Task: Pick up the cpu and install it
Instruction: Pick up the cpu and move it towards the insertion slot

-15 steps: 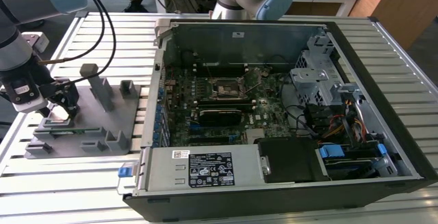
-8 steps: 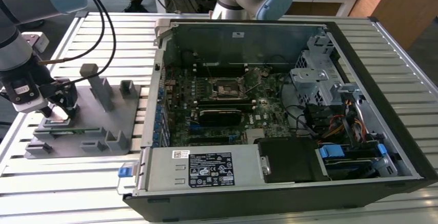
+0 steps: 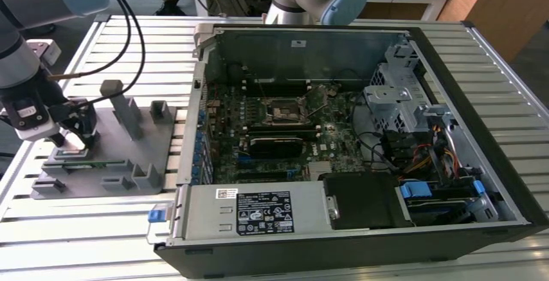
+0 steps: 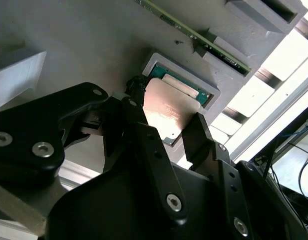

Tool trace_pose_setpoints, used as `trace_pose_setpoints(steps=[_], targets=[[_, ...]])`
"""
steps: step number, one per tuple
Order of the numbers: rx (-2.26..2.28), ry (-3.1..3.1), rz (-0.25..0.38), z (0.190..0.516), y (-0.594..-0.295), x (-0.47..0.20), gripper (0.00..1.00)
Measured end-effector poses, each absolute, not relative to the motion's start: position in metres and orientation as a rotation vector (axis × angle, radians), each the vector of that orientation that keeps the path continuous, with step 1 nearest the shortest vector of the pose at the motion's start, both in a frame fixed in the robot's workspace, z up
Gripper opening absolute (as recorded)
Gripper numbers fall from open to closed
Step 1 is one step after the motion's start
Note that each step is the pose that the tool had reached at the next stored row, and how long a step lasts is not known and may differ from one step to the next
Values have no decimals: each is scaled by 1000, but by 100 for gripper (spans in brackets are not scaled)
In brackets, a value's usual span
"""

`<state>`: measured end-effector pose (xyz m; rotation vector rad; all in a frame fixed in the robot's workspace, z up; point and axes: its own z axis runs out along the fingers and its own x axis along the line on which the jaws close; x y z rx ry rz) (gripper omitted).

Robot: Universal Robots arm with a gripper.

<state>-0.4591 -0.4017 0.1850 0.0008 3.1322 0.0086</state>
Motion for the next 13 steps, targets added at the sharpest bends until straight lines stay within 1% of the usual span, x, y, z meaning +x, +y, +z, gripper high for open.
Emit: trace_pose_setpoints(steps=[13], targets=[[1,3132,9,194,-402,-459,54]])
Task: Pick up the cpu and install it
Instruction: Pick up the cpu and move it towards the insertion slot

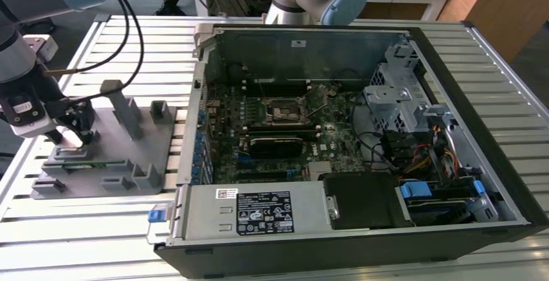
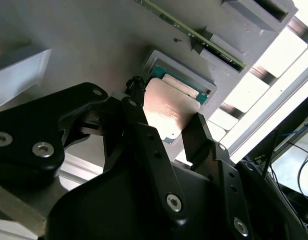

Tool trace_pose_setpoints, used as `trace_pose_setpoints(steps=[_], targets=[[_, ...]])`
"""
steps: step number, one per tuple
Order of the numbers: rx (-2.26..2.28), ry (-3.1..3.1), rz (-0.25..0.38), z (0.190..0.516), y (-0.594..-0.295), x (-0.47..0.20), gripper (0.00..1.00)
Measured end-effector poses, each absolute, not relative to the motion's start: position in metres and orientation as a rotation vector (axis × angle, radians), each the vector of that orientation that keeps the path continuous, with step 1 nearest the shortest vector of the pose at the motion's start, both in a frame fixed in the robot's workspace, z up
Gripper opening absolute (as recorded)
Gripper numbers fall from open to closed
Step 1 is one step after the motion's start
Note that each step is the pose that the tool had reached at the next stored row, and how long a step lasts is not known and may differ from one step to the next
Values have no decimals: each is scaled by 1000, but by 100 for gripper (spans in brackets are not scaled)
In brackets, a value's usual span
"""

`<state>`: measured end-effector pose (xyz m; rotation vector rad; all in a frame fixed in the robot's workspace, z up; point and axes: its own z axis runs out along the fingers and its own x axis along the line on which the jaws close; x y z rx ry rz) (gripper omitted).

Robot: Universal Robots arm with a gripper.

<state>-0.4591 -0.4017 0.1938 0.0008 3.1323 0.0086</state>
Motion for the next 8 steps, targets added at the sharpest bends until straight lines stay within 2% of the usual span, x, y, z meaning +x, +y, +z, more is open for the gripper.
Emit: trace_pose_setpoints(steps=[8], targets=[[1,3132,8,200,-402,-459,54]])
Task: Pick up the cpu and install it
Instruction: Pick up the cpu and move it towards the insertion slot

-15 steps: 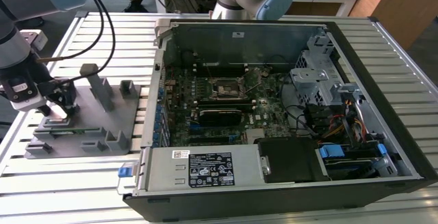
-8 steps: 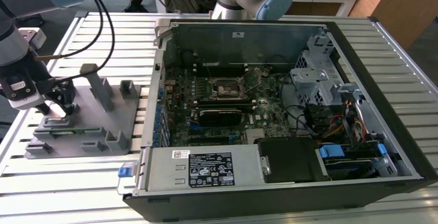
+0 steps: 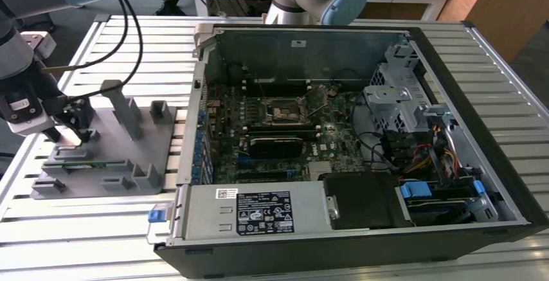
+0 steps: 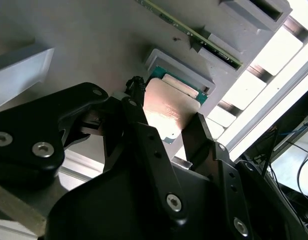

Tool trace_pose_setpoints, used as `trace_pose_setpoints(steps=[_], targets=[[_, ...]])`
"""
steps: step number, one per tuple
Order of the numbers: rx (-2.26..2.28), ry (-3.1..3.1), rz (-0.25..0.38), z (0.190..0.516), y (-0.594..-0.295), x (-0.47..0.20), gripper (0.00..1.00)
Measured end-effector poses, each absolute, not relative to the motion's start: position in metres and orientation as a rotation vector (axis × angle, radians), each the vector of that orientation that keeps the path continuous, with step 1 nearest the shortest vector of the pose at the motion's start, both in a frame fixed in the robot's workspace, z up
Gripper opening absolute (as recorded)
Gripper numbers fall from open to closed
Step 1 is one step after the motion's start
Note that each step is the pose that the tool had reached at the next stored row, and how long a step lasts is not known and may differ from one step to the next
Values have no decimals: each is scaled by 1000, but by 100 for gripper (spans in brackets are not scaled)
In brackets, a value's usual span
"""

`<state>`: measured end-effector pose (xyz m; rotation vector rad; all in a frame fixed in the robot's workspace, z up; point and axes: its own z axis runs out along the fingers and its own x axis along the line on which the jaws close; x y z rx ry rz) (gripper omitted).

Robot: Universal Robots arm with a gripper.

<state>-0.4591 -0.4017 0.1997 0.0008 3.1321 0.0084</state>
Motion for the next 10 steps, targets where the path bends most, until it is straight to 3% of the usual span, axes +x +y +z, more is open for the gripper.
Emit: trace_pose_setpoints(steps=[10], targets=[[1,3131,9,212,-402,-459,54]])
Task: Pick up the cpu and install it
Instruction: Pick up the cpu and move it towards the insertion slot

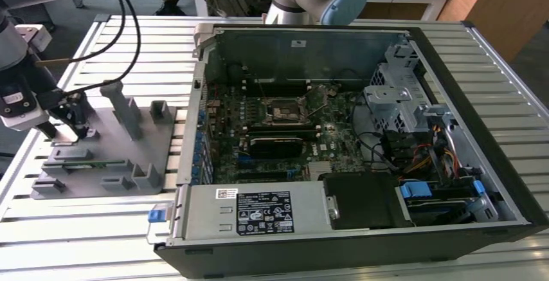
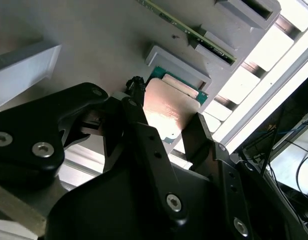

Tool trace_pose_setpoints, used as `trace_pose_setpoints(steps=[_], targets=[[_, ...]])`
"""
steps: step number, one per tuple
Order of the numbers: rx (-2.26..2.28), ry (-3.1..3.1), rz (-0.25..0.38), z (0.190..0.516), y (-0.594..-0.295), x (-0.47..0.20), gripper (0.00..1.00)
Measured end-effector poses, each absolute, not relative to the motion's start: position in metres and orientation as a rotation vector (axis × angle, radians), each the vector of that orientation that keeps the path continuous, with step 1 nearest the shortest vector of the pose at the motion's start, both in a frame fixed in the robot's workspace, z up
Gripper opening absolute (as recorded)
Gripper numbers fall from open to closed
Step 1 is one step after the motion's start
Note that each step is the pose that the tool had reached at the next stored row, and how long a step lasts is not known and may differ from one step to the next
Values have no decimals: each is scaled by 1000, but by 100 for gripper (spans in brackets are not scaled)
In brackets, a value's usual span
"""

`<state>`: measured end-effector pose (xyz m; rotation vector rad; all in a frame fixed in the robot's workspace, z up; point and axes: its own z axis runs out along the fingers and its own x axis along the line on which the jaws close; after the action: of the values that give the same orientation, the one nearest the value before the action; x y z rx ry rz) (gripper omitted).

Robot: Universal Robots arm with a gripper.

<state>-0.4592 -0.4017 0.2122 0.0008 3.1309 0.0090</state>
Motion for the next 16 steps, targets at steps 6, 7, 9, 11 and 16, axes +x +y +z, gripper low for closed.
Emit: trace_pose_setpoints(steps=[6,7,9,11,16], targets=[[1,3131,10,222,-402,-459,54],[1,3131,10,225,-402,-459,54],[1,3131,10,229,-402,-459,54],[1,3130,10,232,-402,-459,54],[1,3130,10,240,-402,-459,54]])
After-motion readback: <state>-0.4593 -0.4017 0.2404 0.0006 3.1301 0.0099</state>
